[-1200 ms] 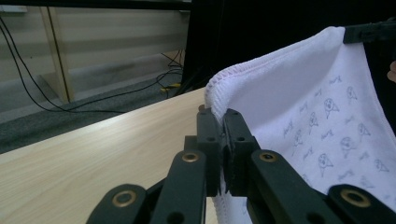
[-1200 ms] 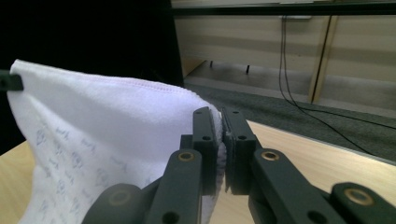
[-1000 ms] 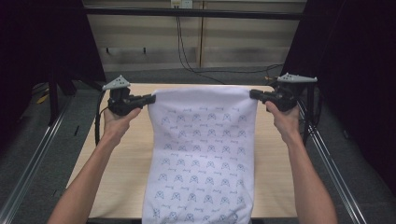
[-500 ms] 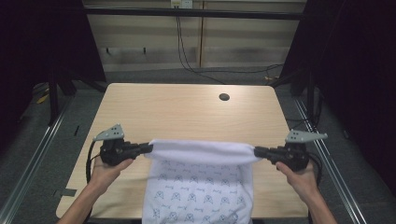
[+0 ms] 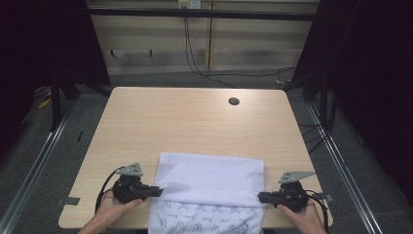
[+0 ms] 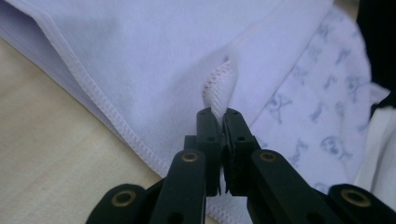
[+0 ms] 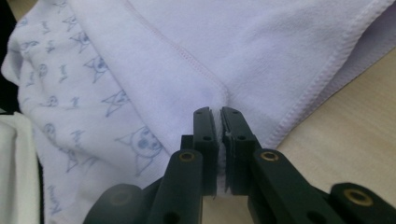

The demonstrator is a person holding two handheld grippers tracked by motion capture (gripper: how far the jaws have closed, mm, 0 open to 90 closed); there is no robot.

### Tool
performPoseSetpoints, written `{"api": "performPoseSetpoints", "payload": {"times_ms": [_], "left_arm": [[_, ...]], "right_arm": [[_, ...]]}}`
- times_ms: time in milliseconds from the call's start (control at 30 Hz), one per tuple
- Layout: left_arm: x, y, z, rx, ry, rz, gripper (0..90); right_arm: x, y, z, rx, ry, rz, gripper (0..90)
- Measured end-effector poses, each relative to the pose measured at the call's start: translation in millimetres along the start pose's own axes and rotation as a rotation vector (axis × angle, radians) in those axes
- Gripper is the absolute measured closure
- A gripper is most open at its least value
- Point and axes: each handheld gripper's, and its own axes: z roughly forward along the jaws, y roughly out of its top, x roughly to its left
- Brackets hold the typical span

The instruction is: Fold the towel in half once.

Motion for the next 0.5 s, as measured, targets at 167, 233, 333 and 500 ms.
{"api": "performPoseSetpoints", "payload": {"times_ms": [167,233,333,500], "left_arm": [[9.2,3.0,10.5,0.003,0.000,-0.019,87.2],[12.5,6.0,11.0,-0.005,0.035,-0.019,87.3],[20.5,10.8,10.7,-0.011,0.076,-0.016,87.3],[33.6,25.7,18.2,-0.019,0.135,-0.012,87.4]], "right_arm": [[-5.0,5.9,10.4,0.025,-0.036,-0.021,85.5],[-6.8,8.2,12.2,0.020,-0.063,-0.025,85.6],[-10.7,12.0,13.1,0.023,-0.076,-0.012,85.6],[-24.2,23.8,18.6,0.018,-0.095,-0.016,85.5]]}}
